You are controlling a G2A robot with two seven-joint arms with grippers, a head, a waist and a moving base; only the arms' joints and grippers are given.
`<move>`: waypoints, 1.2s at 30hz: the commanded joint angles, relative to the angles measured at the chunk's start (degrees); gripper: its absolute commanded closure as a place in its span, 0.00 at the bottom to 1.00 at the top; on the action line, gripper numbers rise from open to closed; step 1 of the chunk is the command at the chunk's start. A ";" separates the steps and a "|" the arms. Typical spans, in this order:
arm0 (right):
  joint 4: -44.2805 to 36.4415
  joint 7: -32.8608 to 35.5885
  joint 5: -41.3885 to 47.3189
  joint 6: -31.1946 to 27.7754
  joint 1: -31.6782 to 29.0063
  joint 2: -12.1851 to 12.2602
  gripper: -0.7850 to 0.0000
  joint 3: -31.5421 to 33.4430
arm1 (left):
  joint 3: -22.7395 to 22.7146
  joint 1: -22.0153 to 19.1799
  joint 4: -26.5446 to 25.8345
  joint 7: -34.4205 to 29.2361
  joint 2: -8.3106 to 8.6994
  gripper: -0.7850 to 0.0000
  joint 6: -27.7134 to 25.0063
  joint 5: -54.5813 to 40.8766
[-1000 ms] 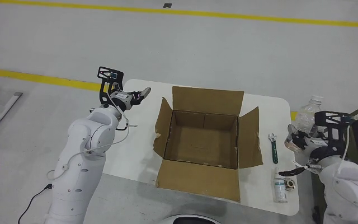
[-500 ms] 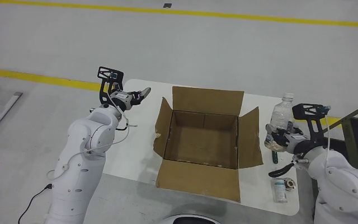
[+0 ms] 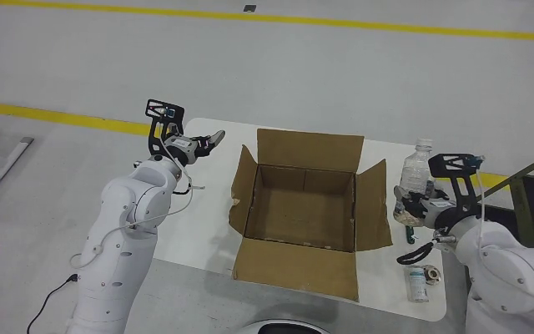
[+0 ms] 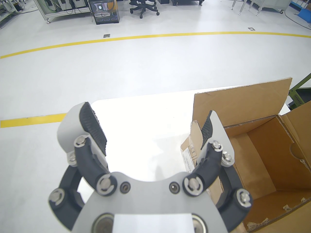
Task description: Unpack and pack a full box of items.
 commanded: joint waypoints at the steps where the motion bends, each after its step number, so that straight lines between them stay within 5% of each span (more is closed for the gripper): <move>1: -0.26 -1.95 0.55 -0.16 -0.36 0.04 1.00 -0.95 | 0.00 0.00 0.00 0.00 0.00 0.00 0.00 0.00; 8: 1.04 -1.87 -2.05 4.95 6.86 -0.07 1.00 -12.29 | 0.00 0.00 0.00 0.00 0.00 0.00 0.00 0.00; 20: 21.10 -3.16 -4.48 19.86 18.35 -2.59 1.00 -35.59 | 0.00 0.00 0.00 0.00 0.00 0.00 0.00 0.00; 36: 31.48 -6.51 -6.14 26.19 17.18 -4.13 1.00 -42.50 | 0.00 0.00 0.00 0.00 0.00 0.00 0.00 0.00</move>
